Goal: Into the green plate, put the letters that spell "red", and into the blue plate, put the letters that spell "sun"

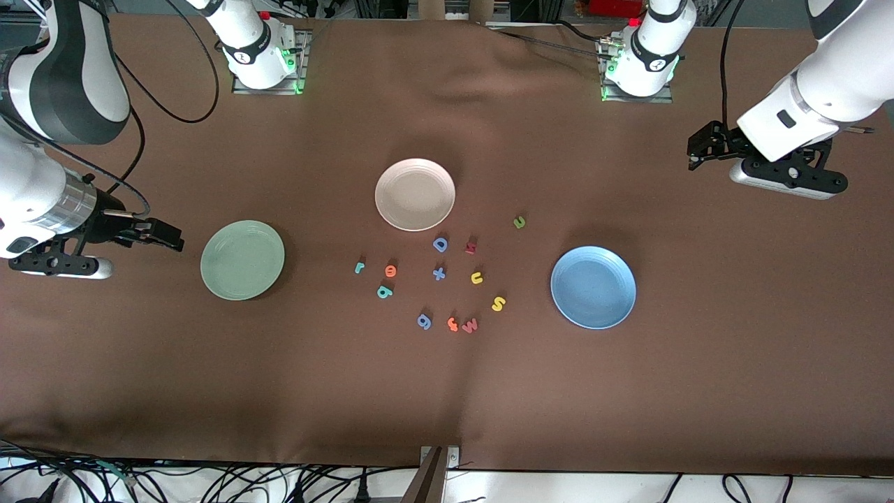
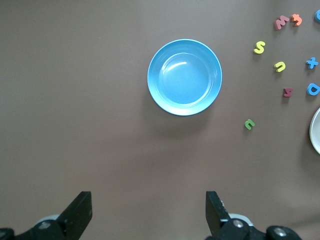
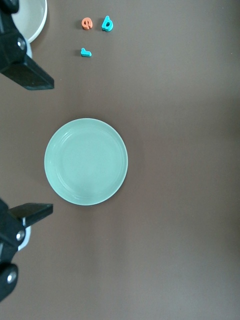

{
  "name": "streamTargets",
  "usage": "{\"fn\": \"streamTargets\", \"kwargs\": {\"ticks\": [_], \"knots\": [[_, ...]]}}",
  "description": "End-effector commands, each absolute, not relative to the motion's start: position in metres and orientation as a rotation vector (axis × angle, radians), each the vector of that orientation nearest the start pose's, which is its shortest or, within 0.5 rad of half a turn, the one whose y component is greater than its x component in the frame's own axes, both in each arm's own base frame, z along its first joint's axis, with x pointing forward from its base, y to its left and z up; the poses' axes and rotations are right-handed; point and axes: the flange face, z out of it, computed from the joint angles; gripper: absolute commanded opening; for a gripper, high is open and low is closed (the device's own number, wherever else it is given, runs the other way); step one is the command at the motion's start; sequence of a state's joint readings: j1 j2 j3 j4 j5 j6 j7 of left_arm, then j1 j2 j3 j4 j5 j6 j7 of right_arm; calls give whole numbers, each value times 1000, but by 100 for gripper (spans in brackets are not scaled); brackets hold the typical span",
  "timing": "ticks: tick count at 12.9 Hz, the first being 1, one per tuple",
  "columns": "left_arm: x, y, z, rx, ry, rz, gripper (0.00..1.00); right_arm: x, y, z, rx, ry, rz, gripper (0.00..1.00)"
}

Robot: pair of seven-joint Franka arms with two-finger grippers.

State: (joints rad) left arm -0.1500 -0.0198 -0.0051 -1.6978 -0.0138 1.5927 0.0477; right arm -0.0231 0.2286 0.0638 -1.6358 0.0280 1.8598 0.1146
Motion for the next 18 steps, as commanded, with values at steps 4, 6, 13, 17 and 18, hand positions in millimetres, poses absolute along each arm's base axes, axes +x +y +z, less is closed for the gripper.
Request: {"fn": "streamTargets", "kwargs": {"ticks": [4,6,13,17,18], "knots": [[537,-87,581,-3147,317,138,100,629,24,481,-3111,109,7,100],[536,-89,581,-3146,324,138,100,629,23,481,-3110,112,7,100],[565,-111,524,-3169,359,210,100,629,23,479,-3111,109,12,100],[597,-197,441,-3179,522,110,100,628,23,477,-3110,119,19,100],[602,-224,415,-3175,572,67,100,628,25,477,-3106,130,20,100]]}}
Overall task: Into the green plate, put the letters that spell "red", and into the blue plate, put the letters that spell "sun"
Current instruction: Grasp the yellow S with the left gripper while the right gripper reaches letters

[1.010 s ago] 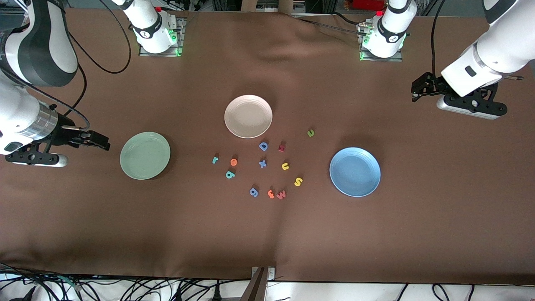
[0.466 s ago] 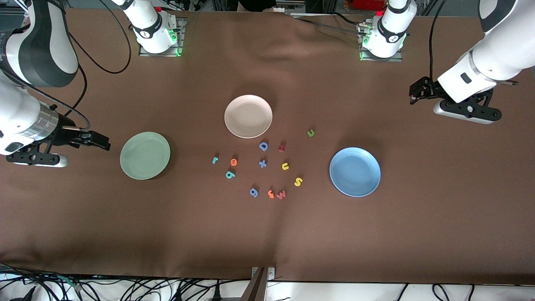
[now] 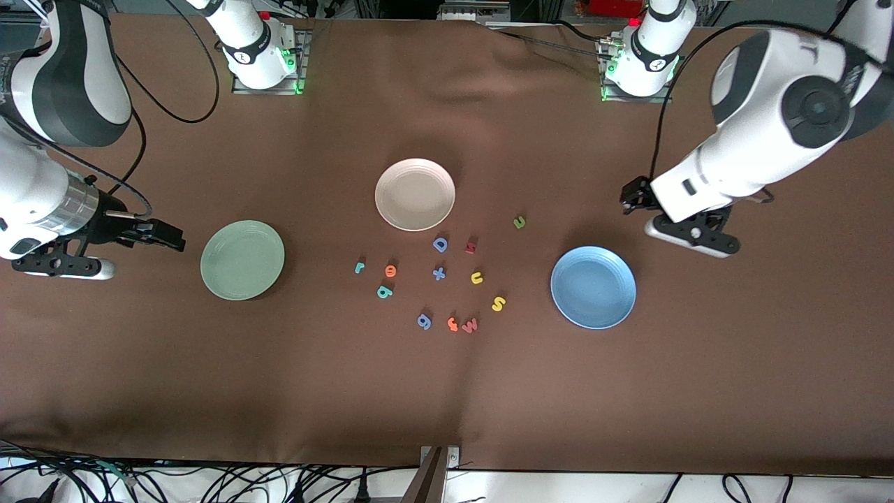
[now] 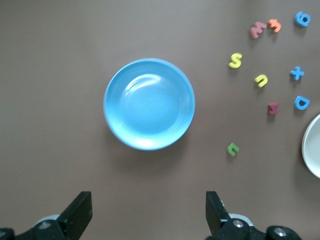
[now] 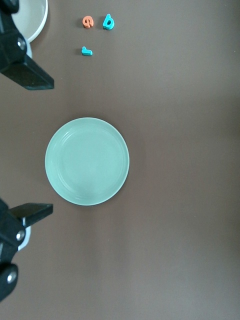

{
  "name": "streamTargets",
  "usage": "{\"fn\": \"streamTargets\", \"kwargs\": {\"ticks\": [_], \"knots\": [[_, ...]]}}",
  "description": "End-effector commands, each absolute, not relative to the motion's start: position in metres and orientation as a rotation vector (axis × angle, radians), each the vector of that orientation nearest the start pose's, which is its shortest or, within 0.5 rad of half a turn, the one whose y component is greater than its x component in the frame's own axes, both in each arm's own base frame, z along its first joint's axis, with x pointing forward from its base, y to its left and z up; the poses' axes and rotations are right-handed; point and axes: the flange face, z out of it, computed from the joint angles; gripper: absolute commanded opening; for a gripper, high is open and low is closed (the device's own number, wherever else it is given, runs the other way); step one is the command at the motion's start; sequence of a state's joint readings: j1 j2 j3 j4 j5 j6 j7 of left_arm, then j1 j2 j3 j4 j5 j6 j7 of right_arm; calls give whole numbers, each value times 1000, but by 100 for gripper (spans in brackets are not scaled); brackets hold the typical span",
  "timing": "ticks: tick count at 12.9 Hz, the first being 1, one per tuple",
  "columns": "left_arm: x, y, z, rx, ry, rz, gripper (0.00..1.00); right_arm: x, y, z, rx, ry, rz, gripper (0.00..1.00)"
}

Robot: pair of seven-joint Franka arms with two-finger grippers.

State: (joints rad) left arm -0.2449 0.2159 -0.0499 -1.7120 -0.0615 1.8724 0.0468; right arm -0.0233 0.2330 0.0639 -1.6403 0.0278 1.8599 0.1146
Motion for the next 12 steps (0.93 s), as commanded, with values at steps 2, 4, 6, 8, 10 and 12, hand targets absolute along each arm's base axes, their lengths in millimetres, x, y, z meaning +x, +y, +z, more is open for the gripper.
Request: {"fn": "streamTargets", "kwargs": {"ticks": [2,4,6,8,10,12], "knots": [[611,-254,369,-3172,624,8,100,628,30,477,-3106,125,25,100],[620,-295,334,-3160,701,-12,100,627,44,479,-3103,166,20,99],[648,-315,303,-3166,731,-43,100,629,70,470,-3099,212,40,99],[654,-346,272,-3168,767,-110,100,632,98,458,-3085,256,42,99],[657,-354,242,-3173,763,-216,100,636,132,439,-3073,324,33,99],[659,-355,212,-3173,765,-269,100,641,172,406,-3061,401,35,99]]}}
